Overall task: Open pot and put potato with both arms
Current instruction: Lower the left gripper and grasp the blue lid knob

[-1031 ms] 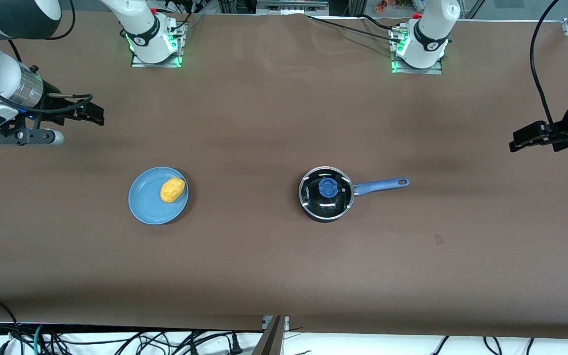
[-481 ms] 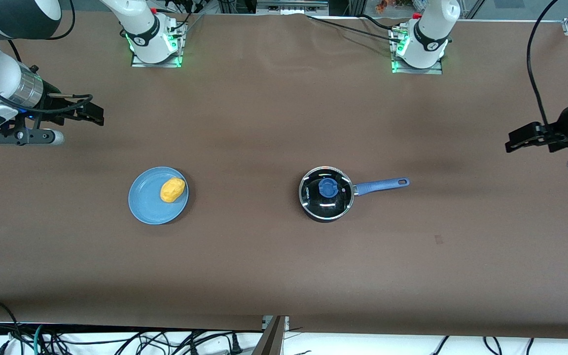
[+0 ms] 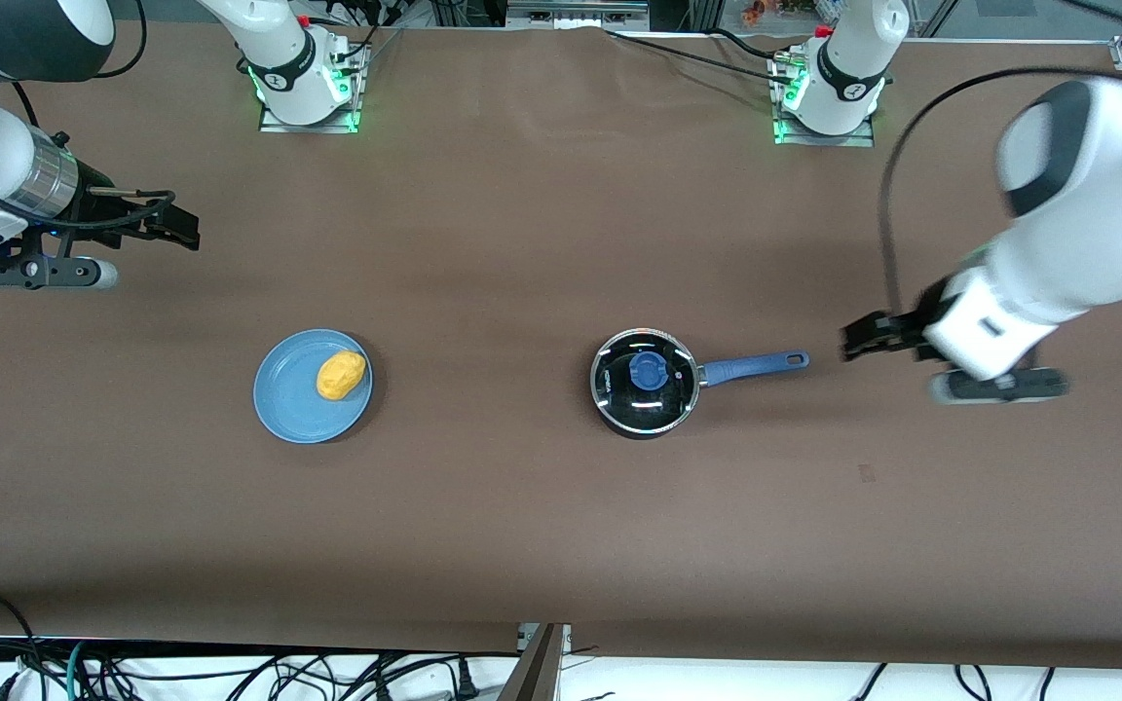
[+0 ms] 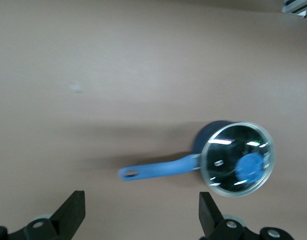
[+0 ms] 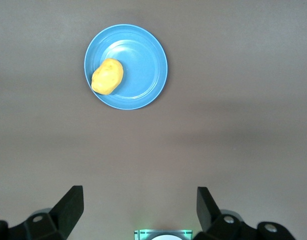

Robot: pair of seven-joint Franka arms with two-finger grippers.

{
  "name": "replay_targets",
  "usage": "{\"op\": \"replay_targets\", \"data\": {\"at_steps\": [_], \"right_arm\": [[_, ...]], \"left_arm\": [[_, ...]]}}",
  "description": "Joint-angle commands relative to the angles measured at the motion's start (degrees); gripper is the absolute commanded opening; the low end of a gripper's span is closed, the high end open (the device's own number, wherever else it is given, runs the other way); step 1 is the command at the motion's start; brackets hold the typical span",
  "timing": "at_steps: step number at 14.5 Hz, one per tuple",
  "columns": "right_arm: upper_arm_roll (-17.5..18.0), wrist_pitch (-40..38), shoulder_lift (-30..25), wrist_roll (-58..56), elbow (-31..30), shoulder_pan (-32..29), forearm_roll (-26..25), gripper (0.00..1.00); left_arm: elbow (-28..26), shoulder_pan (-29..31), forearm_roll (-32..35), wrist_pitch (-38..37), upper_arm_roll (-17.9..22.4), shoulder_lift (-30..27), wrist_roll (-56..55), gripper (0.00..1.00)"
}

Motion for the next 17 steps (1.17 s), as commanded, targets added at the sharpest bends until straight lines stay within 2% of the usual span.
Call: {"op": "replay_targets", "data": {"at_steps": [1, 4, 8, 12, 17], "right_arm": [[-0.25, 0.78, -0.99, -0.03, -1.32, 0.16, -0.52, 1.00], [-0.25, 0.69, -0.91, -0.29, -1.24, 0.16, -0.52, 1.00], [-0.33, 0.87, -0.82, 0.15, -1.15, 0.07, -0.52, 1.00], [-0.34, 0.17, 2.52, -1.00, 1.48, -0.11, -0.52, 1.00], [-0.34, 0.17, 2.52, -1.17, 1.58, -0.37, -0.43, 1.00]], "left_arm": [[0.17, -0.30, 1.40, 5.20, -4.40, 3.84, -6.67, 1.00], [0.17, -3.98, 5.97, 10.04, -6.34, 8.24, -11.24, 1.00], [0.26, -9.78, 6.24, 15.49, -6.34, 13.17, -15.28, 1.00], [0.44, -14.09, 13.79, 16.38, -6.61, 16.77, -21.45, 1.00], [0.26, -15.07, 14.68, 17.17, -6.70, 17.74, -21.28, 1.00]]}}
